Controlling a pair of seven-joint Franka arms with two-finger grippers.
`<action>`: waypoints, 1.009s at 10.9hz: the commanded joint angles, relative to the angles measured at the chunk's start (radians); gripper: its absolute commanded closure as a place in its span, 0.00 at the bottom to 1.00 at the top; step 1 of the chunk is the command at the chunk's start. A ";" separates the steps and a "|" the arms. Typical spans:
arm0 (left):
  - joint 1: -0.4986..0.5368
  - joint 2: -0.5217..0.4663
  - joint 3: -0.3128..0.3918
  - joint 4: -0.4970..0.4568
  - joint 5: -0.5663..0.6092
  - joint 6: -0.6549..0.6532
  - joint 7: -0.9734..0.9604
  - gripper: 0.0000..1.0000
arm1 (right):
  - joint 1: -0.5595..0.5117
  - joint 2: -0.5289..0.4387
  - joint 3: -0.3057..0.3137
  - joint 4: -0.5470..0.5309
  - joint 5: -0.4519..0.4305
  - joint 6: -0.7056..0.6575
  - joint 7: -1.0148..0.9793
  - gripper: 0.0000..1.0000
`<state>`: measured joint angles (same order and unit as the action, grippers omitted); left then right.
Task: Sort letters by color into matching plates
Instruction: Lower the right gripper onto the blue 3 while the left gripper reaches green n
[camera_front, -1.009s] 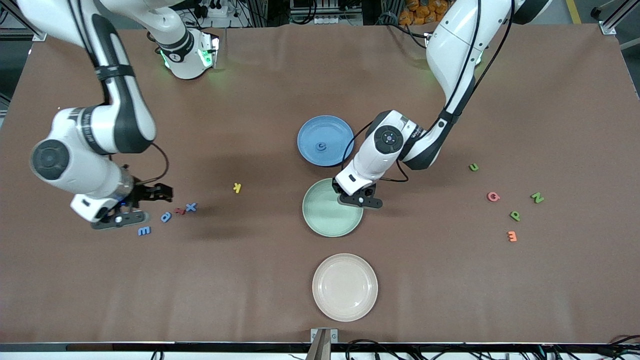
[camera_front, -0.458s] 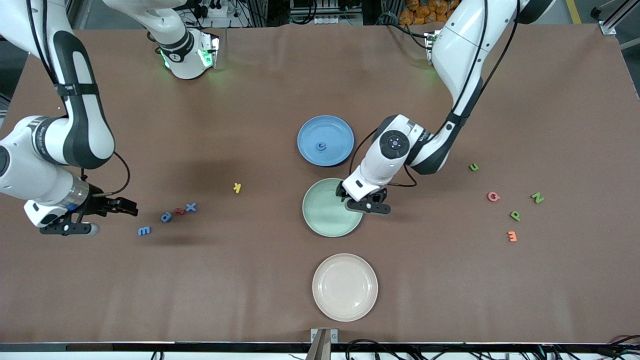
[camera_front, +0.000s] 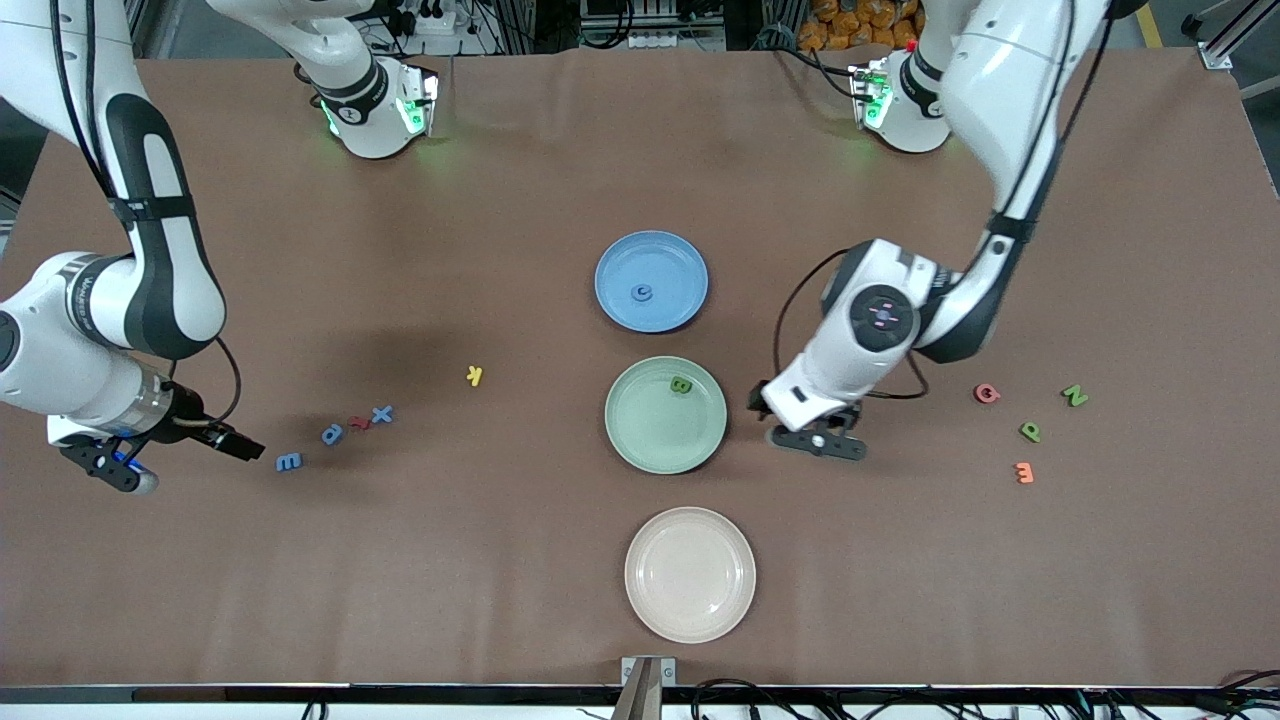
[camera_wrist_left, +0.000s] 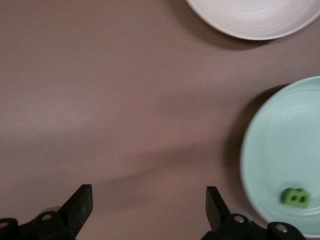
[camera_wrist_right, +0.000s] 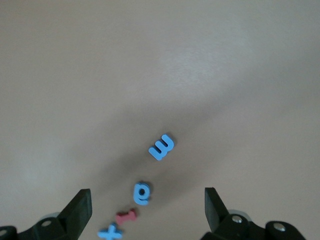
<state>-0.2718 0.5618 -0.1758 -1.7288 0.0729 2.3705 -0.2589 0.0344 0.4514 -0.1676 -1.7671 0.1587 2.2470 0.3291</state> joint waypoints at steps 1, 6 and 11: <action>0.121 -0.077 -0.013 -0.099 0.024 -0.054 0.087 0.00 | -0.005 0.064 0.000 0.086 0.045 -0.009 0.249 0.00; 0.204 -0.128 -0.007 -0.199 0.024 -0.060 0.044 0.00 | 0.009 0.125 -0.026 0.137 0.130 -0.009 0.475 0.00; 0.270 -0.230 -0.005 -0.342 0.024 -0.025 -0.146 0.00 | 0.013 0.151 -0.038 0.118 0.139 -0.001 0.678 0.00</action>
<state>-0.0182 0.4096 -0.1745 -1.9697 0.0732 2.3185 -0.2751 0.0362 0.5839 -0.1942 -1.6647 0.2741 2.2474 0.9066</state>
